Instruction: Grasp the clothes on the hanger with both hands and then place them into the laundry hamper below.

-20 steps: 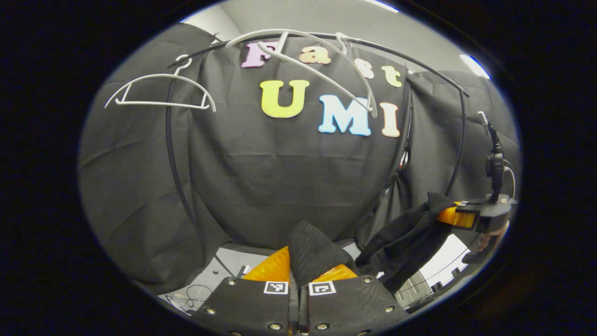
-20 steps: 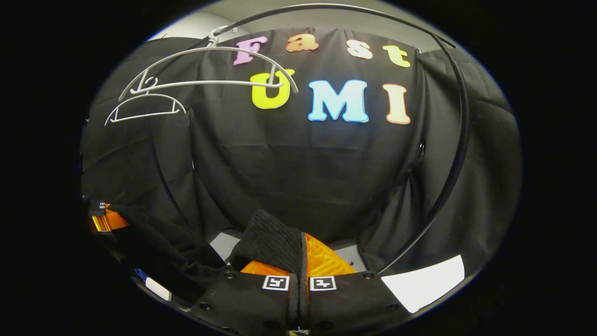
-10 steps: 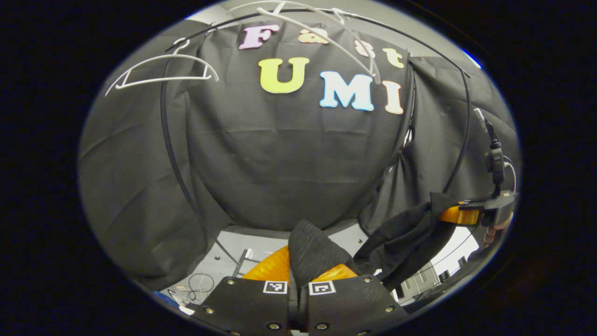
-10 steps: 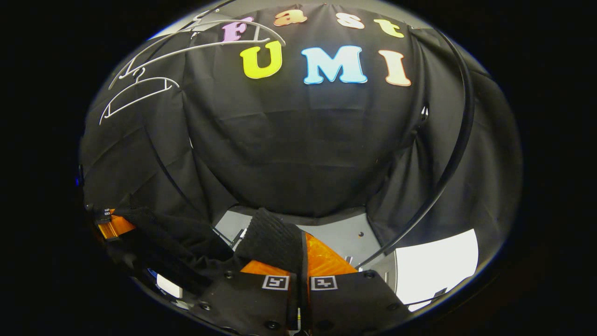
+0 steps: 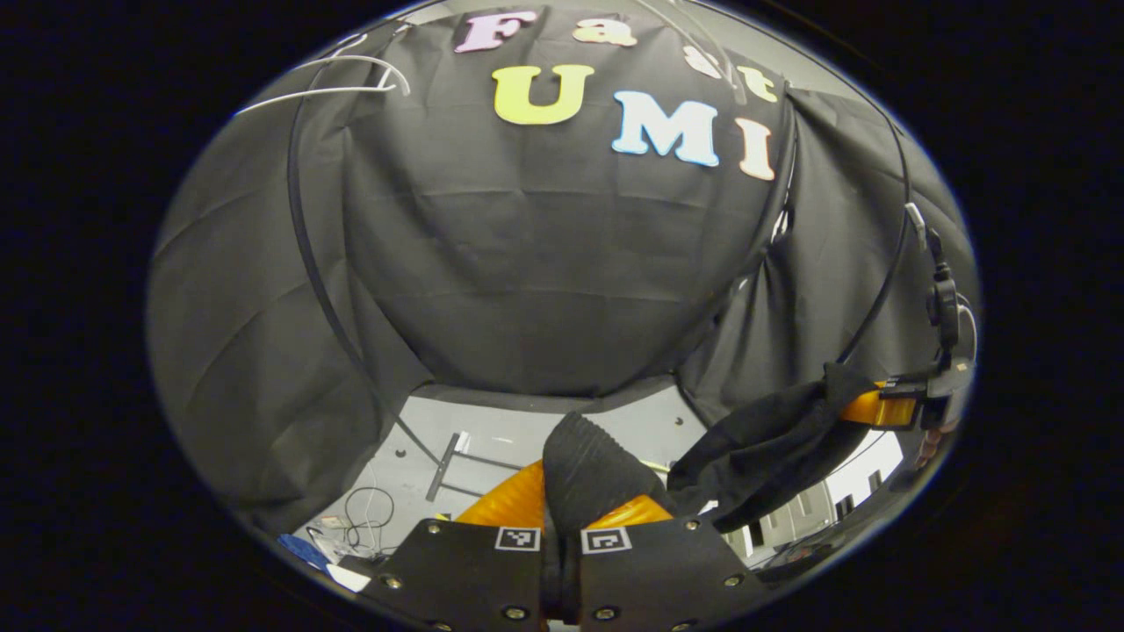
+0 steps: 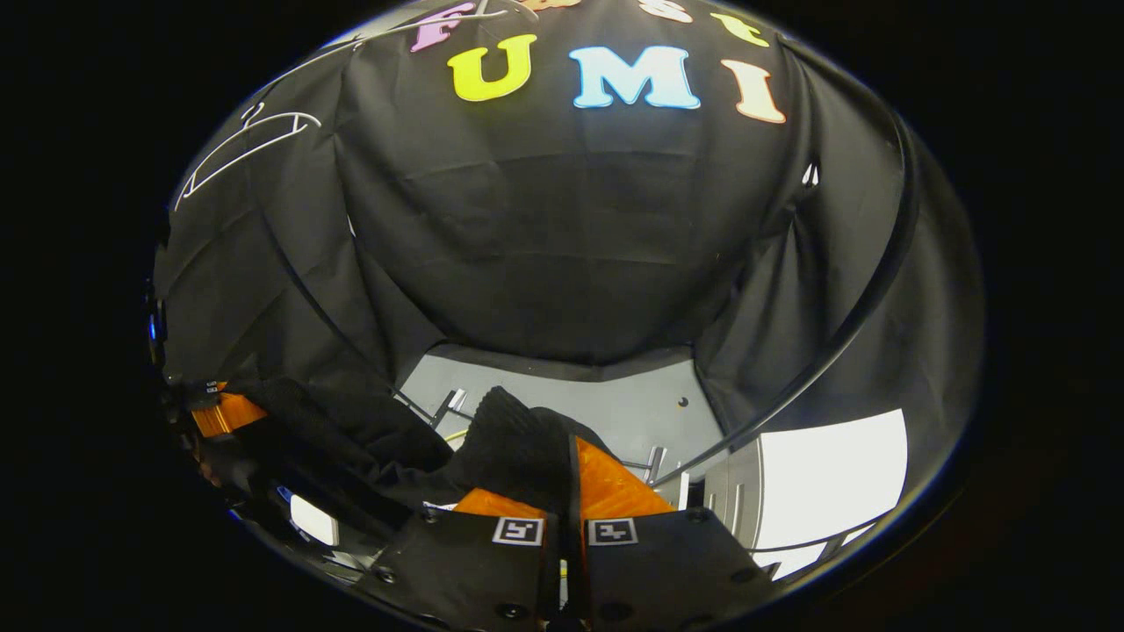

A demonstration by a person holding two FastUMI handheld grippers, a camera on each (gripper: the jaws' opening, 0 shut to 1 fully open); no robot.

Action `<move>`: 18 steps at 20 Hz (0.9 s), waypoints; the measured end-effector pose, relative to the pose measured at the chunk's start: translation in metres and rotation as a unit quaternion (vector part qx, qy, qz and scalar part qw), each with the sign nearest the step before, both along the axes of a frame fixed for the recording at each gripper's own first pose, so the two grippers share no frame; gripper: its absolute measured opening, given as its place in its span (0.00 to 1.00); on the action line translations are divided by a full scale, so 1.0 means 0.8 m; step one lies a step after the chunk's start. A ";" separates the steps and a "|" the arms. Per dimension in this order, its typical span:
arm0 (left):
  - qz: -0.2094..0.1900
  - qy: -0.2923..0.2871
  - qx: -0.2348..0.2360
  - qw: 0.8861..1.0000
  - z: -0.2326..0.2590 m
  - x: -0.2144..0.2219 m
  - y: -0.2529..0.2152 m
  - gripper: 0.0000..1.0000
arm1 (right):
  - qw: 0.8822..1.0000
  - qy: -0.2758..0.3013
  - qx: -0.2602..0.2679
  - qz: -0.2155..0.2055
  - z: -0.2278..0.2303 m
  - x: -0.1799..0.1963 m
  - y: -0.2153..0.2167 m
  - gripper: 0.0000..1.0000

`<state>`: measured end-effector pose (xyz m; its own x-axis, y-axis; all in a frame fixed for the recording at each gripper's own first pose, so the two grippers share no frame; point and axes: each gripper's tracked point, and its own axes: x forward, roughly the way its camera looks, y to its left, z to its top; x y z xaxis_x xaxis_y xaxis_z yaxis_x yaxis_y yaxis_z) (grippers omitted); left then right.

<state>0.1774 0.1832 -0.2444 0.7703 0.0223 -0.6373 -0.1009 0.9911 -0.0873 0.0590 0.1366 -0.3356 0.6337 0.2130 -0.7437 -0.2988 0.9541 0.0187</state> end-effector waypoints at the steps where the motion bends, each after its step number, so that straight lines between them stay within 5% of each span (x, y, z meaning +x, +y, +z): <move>1: -0.005 0.003 0.002 1.000 0.001 0.001 0.000 0.02 | 1.000 0.004 0.000 -0.006 -0.003 -0.002 0.001 0.05; 12: -0.044 0.025 0.012 0.999 -0.011 0.018 -0.010 0.01 | 0.998 0.038 0.020 -0.055 -0.021 -0.008 -0.001 0.09; 14: -0.050 0.033 0.019 0.998 -0.018 0.021 -0.008 0.08 | 0.997 0.052 0.027 -0.057 -0.021 -0.011 0.000 0.06; 16: -0.059 0.035 0.024 0.997 -0.018 0.025 -0.013 0.13 | 0.996 0.058 0.034 -0.054 -0.021 -0.016 0.001 0.22; 18: -0.072 0.031 0.023 0.997 -0.015 0.028 -0.023 0.39 | 0.996 0.064 0.047 -0.048 -0.015 -0.019 0.005 0.56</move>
<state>0.1996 0.1652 -0.2562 0.7272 -0.0554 -0.6842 0.0394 0.9985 -0.0390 0.0435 0.1408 -0.3476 0.5557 0.2281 -0.7995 -0.1960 0.9705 0.1407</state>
